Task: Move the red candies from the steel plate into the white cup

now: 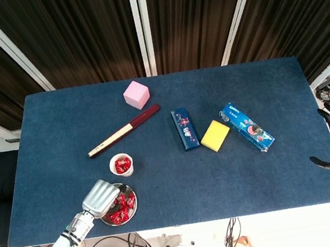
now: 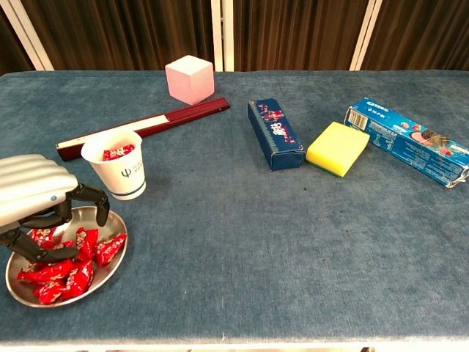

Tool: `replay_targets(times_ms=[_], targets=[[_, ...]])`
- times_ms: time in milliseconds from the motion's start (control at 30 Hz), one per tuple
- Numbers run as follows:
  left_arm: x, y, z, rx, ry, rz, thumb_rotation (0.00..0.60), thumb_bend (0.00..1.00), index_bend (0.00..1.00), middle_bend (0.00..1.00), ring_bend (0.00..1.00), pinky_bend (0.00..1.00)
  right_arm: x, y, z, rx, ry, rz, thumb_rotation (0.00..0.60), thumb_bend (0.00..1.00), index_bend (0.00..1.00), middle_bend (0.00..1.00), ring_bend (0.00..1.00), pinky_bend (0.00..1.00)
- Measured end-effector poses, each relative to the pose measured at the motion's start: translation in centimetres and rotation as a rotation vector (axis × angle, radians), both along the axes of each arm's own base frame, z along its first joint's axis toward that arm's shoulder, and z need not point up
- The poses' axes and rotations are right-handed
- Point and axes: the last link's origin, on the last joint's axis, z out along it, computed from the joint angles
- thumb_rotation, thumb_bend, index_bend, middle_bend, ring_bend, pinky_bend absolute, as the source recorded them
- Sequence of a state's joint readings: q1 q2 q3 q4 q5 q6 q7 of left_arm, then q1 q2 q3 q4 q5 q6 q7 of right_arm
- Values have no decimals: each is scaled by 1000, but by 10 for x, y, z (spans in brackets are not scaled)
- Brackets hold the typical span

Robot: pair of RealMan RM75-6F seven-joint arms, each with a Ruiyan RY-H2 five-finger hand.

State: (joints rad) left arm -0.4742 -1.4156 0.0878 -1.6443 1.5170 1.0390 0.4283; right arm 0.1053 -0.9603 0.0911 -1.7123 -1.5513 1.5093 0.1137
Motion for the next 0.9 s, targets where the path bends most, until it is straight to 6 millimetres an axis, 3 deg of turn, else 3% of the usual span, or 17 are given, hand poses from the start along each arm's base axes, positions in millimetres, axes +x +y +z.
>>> replay_targets(times_ms=[467,900], targets=[[-5,0,-1,-6,23,6,600,196,438,960,922,835,-1,0,0,1,1,-5,600,160,0,13,0,25],[-7,2,-6,-32,17,20,600,265,496,960,922,835,-2,0,-1,3,-1,-9,600,161,0,13,0,25]])
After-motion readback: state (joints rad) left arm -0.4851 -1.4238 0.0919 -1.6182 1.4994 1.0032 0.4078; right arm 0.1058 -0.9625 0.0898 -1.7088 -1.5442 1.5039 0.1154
